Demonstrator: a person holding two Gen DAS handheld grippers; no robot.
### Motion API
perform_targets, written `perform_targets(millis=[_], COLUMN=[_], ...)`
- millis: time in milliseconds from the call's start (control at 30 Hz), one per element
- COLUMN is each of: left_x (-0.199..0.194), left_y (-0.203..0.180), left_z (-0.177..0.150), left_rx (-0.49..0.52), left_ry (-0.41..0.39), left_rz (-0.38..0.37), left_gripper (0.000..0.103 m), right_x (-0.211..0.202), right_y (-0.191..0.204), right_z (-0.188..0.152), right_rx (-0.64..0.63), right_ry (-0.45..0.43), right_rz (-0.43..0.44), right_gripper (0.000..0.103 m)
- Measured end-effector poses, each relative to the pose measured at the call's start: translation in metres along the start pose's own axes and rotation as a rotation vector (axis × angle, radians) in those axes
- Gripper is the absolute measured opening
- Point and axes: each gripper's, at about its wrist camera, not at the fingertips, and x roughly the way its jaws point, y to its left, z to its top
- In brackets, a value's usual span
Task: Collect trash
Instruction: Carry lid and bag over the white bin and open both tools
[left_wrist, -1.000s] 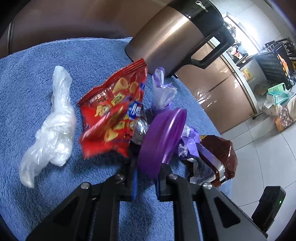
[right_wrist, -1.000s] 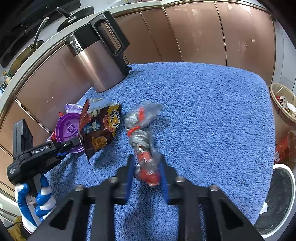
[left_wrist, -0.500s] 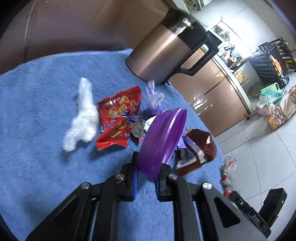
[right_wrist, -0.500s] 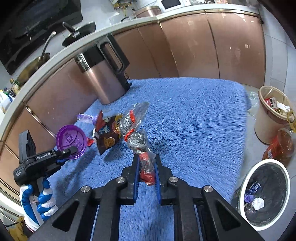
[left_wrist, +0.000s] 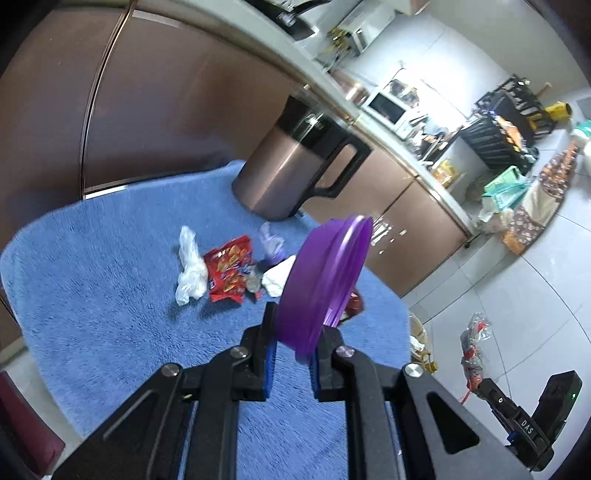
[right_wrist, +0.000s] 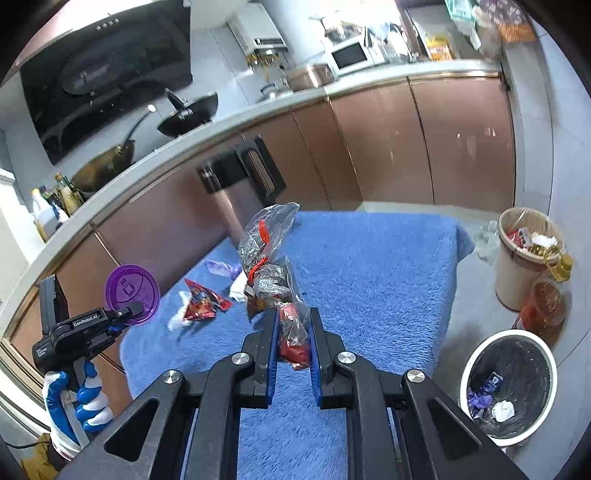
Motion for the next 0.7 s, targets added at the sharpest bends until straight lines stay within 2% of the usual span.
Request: perform_targets(millis=[200,367,533,700], left_x=[-0.039,-0.054,-0.049,-0.024], left_y=[-0.019,-0.041,-0.073,-0.107], left_z=[-0.005,-0.012,-0.026,-0.046], left_rx=[0.036,0.083,0.147,0.21], left_ry=[-0.039,-0.05,-0.019,0.046], left_rz=[-0.052,-0.08,-0.095,-0.095], left_gripper=[0.013,0.013,0.013,0.013], right_x=[-0.047,-0.081,-0.107,-0.13], right_y=[0.0,-0.008,-0.032,-0.066], right_z=[-0.009,-0.017,-0.028,-0.043], right_rx=[0.007,0.029,0.072,0.112], right_ry=[-0.07,-0.123,-0.165,-0.196], right_rz=[-0.014,-0.048,-0.099,-0.206], right_gripper=[0.014,0.014,0.014,0.014])
